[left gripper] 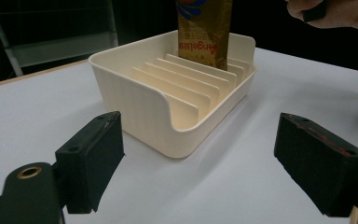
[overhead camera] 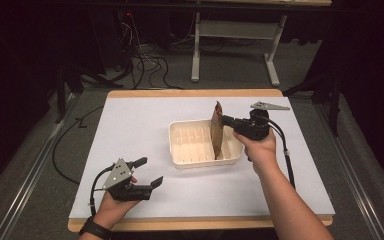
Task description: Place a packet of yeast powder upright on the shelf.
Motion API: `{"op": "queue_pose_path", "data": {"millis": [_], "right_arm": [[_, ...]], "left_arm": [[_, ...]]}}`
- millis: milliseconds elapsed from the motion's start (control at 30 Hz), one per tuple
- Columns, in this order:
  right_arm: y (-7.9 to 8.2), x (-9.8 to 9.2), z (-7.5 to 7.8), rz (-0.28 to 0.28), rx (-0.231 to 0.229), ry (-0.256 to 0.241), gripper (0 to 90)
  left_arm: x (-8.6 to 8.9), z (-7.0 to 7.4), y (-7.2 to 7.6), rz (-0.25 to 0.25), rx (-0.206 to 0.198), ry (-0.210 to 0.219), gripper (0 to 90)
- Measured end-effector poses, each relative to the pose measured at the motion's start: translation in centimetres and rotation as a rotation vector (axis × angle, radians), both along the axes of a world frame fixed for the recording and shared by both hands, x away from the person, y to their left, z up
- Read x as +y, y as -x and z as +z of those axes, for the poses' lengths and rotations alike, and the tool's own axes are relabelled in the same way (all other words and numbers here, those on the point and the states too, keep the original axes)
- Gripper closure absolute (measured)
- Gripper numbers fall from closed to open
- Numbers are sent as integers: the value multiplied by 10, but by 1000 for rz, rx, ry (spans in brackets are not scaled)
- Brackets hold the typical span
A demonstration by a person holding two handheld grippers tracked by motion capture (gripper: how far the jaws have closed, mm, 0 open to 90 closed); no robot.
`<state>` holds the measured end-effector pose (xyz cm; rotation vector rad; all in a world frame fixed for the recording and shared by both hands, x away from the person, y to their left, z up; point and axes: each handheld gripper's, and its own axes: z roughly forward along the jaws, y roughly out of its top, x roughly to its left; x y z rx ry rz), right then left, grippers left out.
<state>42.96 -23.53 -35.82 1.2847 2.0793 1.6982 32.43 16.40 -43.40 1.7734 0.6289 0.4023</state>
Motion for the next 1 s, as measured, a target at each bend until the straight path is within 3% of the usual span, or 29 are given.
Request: {"op": "queue_pose_path", "data": {"millis": [267, 600, 867, 1000], "right_arm": [[0, 0, 3, -11, -1, 12, 841], [2, 3, 9, -24, -16, 13, 704], [3, 7, 14, -36, -31, 45, 532], [5, 12, 15, -55, -54, 114, 390]], "left_arm": [[0, 0, 0, 0, 0, -1, 162], [0, 0, 0, -1, -1, -2, 162], [-1, 0, 0, -4, 2, -6, 162], [-1, 0, 0, -3, 2, -6, 162]]}}
